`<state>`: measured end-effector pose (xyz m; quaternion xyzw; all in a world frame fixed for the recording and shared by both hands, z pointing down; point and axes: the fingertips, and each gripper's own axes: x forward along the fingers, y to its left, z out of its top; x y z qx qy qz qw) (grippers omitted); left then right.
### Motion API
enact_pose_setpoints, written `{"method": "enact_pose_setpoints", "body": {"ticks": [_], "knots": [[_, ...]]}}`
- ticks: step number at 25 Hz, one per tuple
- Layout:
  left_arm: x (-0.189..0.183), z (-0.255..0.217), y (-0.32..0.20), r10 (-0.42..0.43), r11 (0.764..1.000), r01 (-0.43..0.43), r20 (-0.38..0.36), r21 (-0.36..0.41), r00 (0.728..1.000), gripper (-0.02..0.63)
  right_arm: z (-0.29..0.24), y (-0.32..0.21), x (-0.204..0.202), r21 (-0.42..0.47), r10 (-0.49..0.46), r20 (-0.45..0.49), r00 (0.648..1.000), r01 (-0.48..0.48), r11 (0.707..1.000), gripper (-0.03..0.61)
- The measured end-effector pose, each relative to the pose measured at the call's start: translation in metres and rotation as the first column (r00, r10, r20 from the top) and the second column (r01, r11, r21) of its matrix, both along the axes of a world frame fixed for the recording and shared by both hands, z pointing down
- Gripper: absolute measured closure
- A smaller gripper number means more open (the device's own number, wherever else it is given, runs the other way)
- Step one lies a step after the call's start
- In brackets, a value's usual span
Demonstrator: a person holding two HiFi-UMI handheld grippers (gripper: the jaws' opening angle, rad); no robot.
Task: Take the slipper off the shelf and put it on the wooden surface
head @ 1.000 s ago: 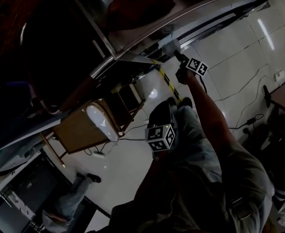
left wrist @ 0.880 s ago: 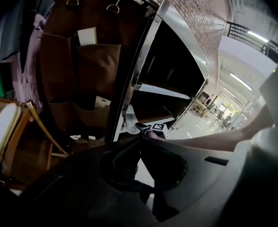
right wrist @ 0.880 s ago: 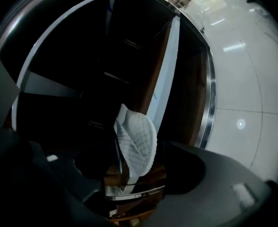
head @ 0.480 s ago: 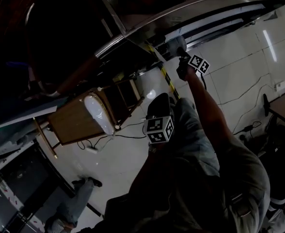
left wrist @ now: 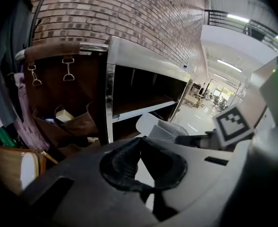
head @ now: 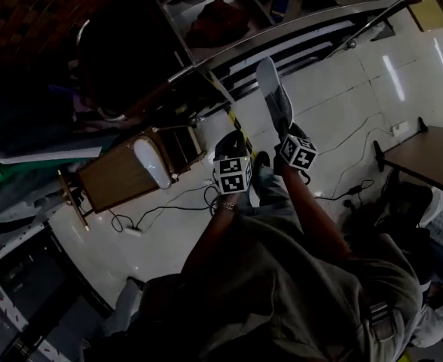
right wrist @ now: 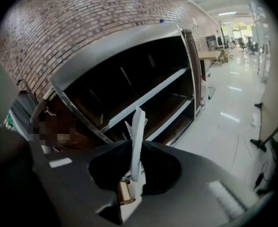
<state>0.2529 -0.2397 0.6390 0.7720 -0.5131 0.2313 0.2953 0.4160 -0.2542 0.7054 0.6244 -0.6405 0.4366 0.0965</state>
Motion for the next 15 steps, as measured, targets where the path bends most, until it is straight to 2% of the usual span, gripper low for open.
{"method": "enact_pose_setpoints", "body": {"ticks": [4,8,11,15], "knots": [[0.042,-0.029,0.009,0.036,0.999,-0.035,-0.029,0.032,0.999,0.609,-0.060,0.040,-0.007,0.053,-0.055,-0.026,0.998,0.057,0.997,0.531],[0.072,-0.061,0.015,0.088,0.995,-0.084,-0.067,0.061,0.994,0.609,-0.096,0.036,-0.009,0.164,-0.104,-0.009,0.995,0.104,0.981,0.531],[0.053,-0.071,0.038,0.073,0.996,-0.069,-0.063,0.058,0.995,0.609,-0.107,0.046,-0.036,0.197,-0.158,0.021,0.987,0.151,0.969,0.531],[-0.008,-0.070,0.076,-0.015,0.999,0.016,-0.023,0.034,1.000,0.609,-0.111,0.075,-0.094,0.206,-0.242,0.070,0.968,0.223,0.953,0.531]]}}
